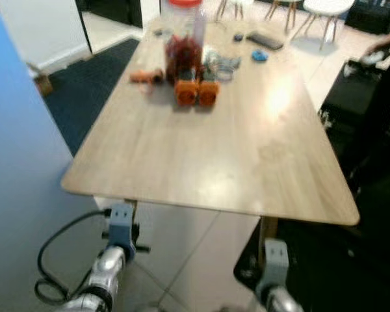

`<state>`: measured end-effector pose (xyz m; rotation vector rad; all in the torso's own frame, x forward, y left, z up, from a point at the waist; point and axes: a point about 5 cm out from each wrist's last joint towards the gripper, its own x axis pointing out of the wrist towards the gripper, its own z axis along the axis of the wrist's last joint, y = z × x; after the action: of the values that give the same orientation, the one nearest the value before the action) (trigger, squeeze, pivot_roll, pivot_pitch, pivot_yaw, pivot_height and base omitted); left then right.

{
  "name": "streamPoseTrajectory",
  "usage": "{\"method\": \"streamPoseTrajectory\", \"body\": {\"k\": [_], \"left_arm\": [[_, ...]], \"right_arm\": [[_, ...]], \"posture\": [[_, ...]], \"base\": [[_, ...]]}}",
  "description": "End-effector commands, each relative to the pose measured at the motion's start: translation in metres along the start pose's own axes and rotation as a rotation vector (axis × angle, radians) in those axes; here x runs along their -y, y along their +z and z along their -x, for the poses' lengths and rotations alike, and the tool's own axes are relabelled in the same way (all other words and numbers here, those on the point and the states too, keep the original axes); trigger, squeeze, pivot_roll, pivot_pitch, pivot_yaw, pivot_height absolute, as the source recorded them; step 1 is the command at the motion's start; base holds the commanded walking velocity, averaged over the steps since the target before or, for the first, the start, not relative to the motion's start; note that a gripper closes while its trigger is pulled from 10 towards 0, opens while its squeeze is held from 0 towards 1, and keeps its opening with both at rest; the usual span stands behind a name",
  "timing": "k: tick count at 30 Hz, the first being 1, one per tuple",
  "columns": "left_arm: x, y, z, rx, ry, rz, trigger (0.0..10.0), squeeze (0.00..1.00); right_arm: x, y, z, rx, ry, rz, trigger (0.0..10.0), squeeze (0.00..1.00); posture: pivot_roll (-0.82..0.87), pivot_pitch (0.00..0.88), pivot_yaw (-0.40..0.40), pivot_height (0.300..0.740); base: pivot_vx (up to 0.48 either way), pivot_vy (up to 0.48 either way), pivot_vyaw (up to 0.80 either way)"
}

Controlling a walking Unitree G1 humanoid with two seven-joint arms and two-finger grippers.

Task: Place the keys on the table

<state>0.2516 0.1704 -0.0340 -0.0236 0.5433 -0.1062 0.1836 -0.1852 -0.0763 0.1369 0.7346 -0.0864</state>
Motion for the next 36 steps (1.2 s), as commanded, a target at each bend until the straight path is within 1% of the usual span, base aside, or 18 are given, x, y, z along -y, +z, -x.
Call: {"method": "streamPoseTrajectory", "body": {"k": [1,6,8,12,14,16,19,20,21,23,26,27,29,30,31,32,35,36], "left_arm": [[-0.002,-0.001,0.0,-0.007,0.003,-0.01,10.0,0.0],[-0.001,-0.001,0.0,-0.011,0.001,-0.02,10.0,0.0],[-0.001,0.0,0.0,-0.015,0.008,-0.028,10.0,0.0],[-0.002,0.001,-0.001,-0.011,0.018,-0.033,10.0,0.0],[-0.003,0.001,0.0,0.001,0.025,-0.051,10.0,0.0],[-0.004,0.001,0.001,0.011,0.023,-0.081,10.0,0.0],[-0.004,-0.001,0.002,0.008,0.019,-0.08,10.0,0.0],[-0.004,-0.001,0.002,0.008,0.019,-0.08,10.0,0.0],[-0.004,-0.001,0.002,0.007,0.018,-0.08,10.0,0.0],[-0.004,-0.002,0.002,0.001,0.013,-0.08,10.0,0.0],[-0.003,-0.001,0.001,-0.001,0.008,-0.084,10.0,0.0],[-0.003,-0.001,0.001,-0.001,0.008,-0.084,10.0,0.0],[-0.002,0.0,0.001,0.0,0.007,-0.085,10.0,0.0],[-0.002,0.0,0.001,0.0,0.007,-0.085,10.0,0.0],[-0.001,0.0,0.0,0.002,0.006,-0.087,10.0,0.0],[-0.001,0.0,0.0,0.002,0.006,-0.087,10.0,0.0],[-0.001,0.002,0.0,0.006,0.003,-0.088,10.0,0.0],[-0.001,0.002,0.0,0.006,0.003,-0.088,10.0,0.0]], "right_arm": [[0.001,-0.004,0.001,-0.018,-0.009,-0.013,10.0,0.0],[0.002,-0.005,0.002,-0.018,-0.015,-0.017,10.0,0.0],[0.011,-0.007,0.004,-0.016,-0.067,-0.079,10.0,0.0],[0.023,-0.012,0.009,-0.017,-0.138,-0.12,10.0,0.0],[0.037,-0.024,0.017,-0.044,-0.196,-0.106,10.0,0.0],[0.062,-0.037,0.031,-0.069,-0.284,-0.078,10.0,0.0],[0.102,-0.038,0.051,-0.025,-0.439,-0.064,10.0,0.0],[0.102,-0.038,0.051,-0.025,-0.439,-0.064,10.0,0.0],[0.109,-0.036,0.053,-0.009,-0.468,-0.072,10.0,0.0],[0.141,-0.02,0.065,0.091,-0.604,-0.117,10.0,0.0],[0.175,0.012,0.077,0.241,-0.707,-0.151,10.0,0.0],[0.175,0.012,0.077,0.241,-0.707,-0.151,10.0,0.0],[0.192,0.04,0.084,0.358,-0.744,-0.145,10.0,0.0],[0.192,0.04,0.084,0.358,-0.744,-0.145,10.0,0.0],[0.202,0.062,0.089,0.452,-0.77,-0.133,10.0,0.0],[0.202,0.062,0.089,0.452,-0.77,-0.133,10.0,0.0],[0.227,0.14,0.112,0.779,-0.827,-0.153,10.0,0.0],[0.227,0.14,0.112,0.779,-0.827,-0.153,10.0,0.0]], "posture": [[0.05,0.068,0.02,0.74],[0.05,0.066,0.022,0.74],[0.05,0.066,0.019,0.74],[0.05,0.064,0.019,0.74],[0.05,0.065,0.019,0.74],[0.06,0.066,0.018,0.74],[0.05,0.065,0.023,0.74],[0.05,0.065,0.023,0.74],[0.05,0.065,0.023,0.74],[0.04,0.066,0.03,0.74],[0.04,0.064,0.03,0.74],[0.04,0.064,0.03,0.74],[0.04,0.064,0.029,0.74],[0.04,0.064,0.029,0.74],[0.04,0.062,0.028,0.74],[0.04,0.062,0.028,0.74],[0.03,0.059,0.03,0.74],[0.03,0.059,0.03,0.74]], "base": [[0.0,0.0,0.0],[0.0,0.0,0.0],[0.0,0.0,0.0],[0.0,0.0,0.0],[0.0,0.0,0.0],[0.0,0.0,0.0],[0.0,0.0,0.0],[0.0,0.0,0.0],[0.0,0.0,0.0],[0.0,0.0,0.0],[0.0,0.0,0.0],[0.0,0.0,0.0],[0.0,0.0,0.0],[0.0,0.0,0.0],[0.0,0.0,0.0],[0.0,0.0,0.0],[0.0,0.0,0.0],[0.0,0.0,0.0]]}}
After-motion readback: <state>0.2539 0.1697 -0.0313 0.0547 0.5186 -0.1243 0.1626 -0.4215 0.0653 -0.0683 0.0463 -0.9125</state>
